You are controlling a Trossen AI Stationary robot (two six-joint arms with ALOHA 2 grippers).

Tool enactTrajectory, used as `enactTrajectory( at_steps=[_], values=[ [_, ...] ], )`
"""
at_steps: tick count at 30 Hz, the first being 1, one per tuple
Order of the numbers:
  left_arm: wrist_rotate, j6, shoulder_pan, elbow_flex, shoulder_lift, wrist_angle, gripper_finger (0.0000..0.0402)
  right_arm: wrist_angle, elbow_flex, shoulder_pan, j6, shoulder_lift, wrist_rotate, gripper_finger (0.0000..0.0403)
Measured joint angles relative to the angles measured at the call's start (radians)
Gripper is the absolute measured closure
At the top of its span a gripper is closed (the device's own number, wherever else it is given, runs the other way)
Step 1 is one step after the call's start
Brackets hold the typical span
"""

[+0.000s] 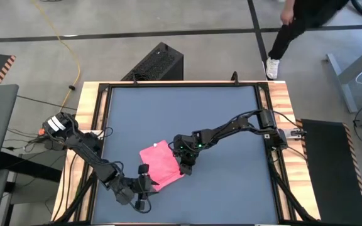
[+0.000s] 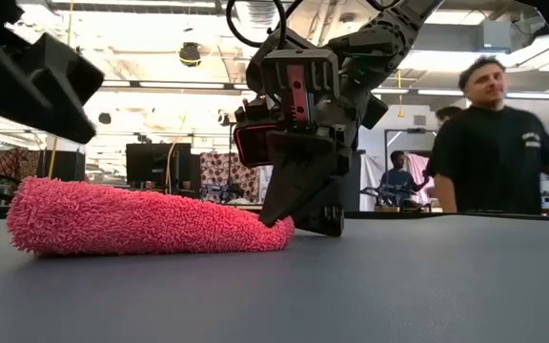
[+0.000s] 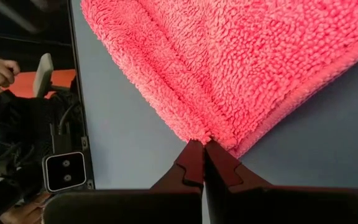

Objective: Roll towel
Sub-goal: Roll the red towel

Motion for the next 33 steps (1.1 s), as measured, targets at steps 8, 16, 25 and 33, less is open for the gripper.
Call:
enactTrajectory(
  at_steps=[8,16,25,33],
  values=[
    [-0.022,-0.086,-0.009,0.0,0.061,-0.001,0.0223,0.003,-0.001,-0.002,0.003,0.0,0.0,0.0386],
    [-0.044,-0.14,-0.01,0.0,0.105,0.02,0.0227,0.005,-0.001,-0.002,0.005,0.0,0.001,0.0386],
    [-0.06,-0.257,-0.01,0.0,0.105,-0.035,0.0322,0.007,-0.001,-0.002,0.019,0.0,0.002,0.0384],
    [0.014,-0.363,-0.01,-0.001,0.114,-0.048,0.0399,0.027,0.0,0.0,0.089,0.0,0.047,0.0371]
  ],
)
